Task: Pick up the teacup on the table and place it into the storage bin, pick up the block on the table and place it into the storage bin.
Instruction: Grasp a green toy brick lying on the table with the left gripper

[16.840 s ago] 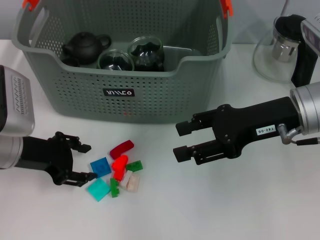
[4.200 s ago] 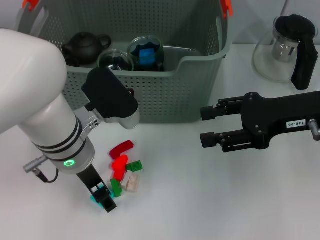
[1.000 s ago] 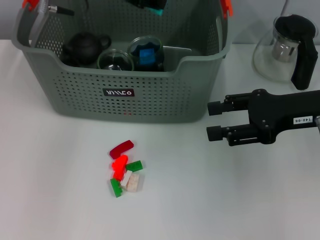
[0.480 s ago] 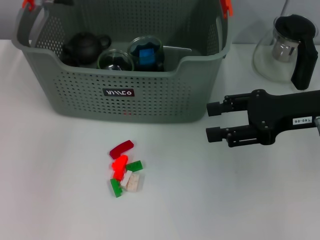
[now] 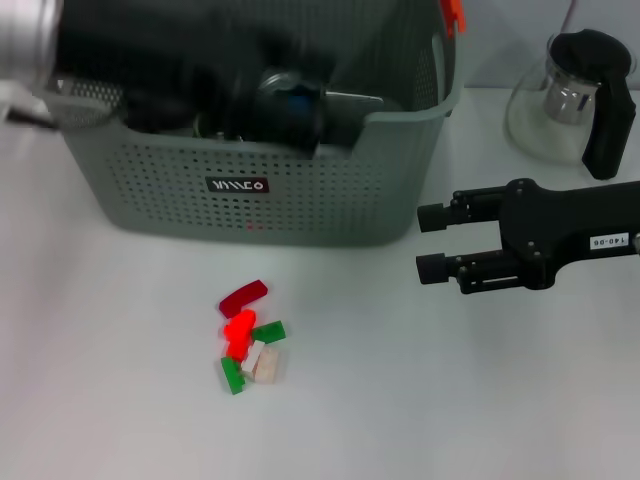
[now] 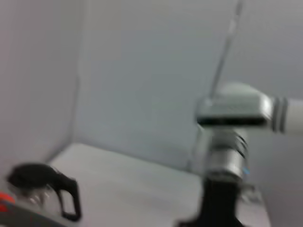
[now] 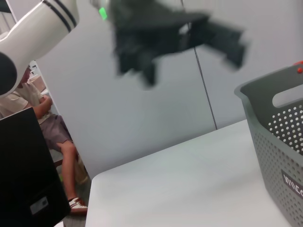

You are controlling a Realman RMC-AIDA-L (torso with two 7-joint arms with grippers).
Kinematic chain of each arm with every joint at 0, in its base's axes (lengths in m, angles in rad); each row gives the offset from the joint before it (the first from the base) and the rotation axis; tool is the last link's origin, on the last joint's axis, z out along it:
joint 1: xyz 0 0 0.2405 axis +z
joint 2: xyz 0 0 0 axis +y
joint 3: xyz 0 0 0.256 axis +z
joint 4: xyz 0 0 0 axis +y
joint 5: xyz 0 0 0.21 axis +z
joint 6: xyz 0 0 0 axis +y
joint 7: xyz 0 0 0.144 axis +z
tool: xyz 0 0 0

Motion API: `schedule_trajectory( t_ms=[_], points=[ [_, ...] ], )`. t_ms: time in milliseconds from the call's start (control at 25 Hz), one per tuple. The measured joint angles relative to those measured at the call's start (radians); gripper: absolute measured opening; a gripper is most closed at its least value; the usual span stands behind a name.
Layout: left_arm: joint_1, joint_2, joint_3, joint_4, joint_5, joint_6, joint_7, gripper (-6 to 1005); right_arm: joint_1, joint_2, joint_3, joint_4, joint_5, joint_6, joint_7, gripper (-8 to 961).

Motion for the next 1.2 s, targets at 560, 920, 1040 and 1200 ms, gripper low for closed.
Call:
schedule_trajectory(
  t_ms=[560,920,1040,1200],
  points=[
    [0.179,-0.069,0.066,0.089,0.279,0.116,0.148,877,0.0,0.002,0.002,0.023,0.004,0.022,0.0,731],
    [0.2,-0.108,0.173,0.064,0.511,0.069,0.164,877,0.002,0.004,0.002,0.026,0.006,0.024,0.009,733],
    [0.203,-0.115,0.244,0.05,0.562,0.033,0.129,878,0.006,0.007,0.002,0.026,0.005,0.026,0.011,731],
    [0.206,-0.116,0.346,0.024,0.641,-0.066,0.041,878,0.011,0.01,0.002,0.026,0.002,0.028,0.011,731]
  ],
)
